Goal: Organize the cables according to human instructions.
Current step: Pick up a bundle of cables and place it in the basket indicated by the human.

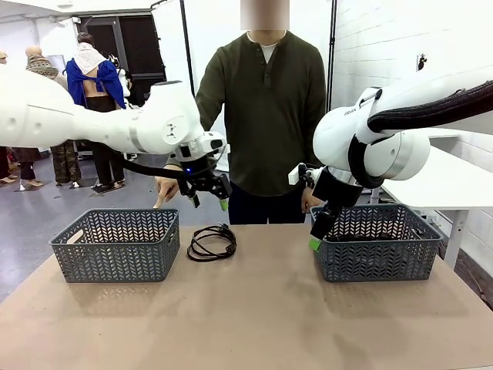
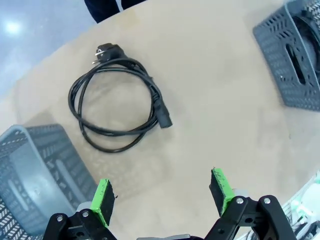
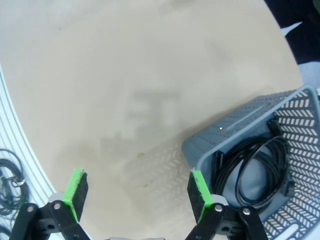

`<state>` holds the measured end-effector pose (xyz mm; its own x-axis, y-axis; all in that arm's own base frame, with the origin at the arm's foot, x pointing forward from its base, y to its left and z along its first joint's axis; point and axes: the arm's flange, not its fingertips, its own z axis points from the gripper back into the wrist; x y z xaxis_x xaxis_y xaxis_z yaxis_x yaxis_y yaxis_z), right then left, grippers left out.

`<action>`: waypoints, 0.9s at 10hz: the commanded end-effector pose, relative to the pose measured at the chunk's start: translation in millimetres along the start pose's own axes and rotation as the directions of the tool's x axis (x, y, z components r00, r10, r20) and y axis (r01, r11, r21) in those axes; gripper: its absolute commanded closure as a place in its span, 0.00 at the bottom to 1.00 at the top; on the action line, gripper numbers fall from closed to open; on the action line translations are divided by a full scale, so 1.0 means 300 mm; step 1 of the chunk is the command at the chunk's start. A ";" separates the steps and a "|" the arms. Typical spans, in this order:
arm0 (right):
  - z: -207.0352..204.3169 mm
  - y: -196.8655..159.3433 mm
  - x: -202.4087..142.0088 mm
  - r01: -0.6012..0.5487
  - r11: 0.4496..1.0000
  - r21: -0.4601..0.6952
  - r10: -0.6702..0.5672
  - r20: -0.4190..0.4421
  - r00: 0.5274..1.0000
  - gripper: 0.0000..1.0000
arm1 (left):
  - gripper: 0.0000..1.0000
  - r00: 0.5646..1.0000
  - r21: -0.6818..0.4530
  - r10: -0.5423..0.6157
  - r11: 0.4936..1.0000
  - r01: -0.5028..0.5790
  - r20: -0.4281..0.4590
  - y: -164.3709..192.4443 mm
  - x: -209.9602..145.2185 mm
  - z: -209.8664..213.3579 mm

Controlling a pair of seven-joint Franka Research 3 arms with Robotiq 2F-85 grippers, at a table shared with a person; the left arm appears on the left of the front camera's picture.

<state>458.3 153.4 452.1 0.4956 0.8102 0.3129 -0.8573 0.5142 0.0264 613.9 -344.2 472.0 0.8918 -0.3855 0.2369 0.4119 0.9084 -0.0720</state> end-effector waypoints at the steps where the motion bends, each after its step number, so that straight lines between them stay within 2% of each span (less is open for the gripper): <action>1: 0.000 -0.002 0.001 0.000 1.000 -0.007 0.000 -0.003 1.000 0.00 | 0.00 0.998 0.050 0.059 0.997 -0.060 0.005 -0.032 0.102 -0.058; 2: 0.000 -0.002 0.001 0.000 1.000 -0.007 0.000 -0.003 1.000 0.00 | 0.00 0.996 0.053 0.092 0.994 -0.093 0.013 -0.040 0.124 -0.104; 6: 0.000 -0.002 0.001 0.000 1.000 -0.007 0.000 -0.003 1.000 0.00 | 0.00 0.978 0.001 0.199 0.980 -0.200 -0.054 -0.028 0.173 -0.246; 7: 0.000 -0.002 0.001 0.000 1.000 -0.007 0.000 -0.003 1.000 0.00 | 0.00 0.978 -0.018 0.194 0.981 -0.196 -0.078 -0.022 0.178 -0.264; 8: 0.000 -0.002 0.001 0.000 1.000 -0.007 0.000 -0.003 1.000 0.00 | 0.00 0.987 0.012 0.156 0.988 -0.156 -0.033 -0.026 0.124 -0.258; 9: 0.000 -0.002 0.001 0.000 1.000 -0.007 0.000 -0.003 1.000 0.00 | 0.00 0.987 0.012 0.156 0.988 -0.156 -0.033 -0.026 0.124 -0.258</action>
<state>458.4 153.3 452.0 0.4958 0.8101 0.3129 -0.8572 0.5143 0.0267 661.5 -378.6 398.1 0.9564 -0.2358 0.1725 0.2562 0.9607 -0.1066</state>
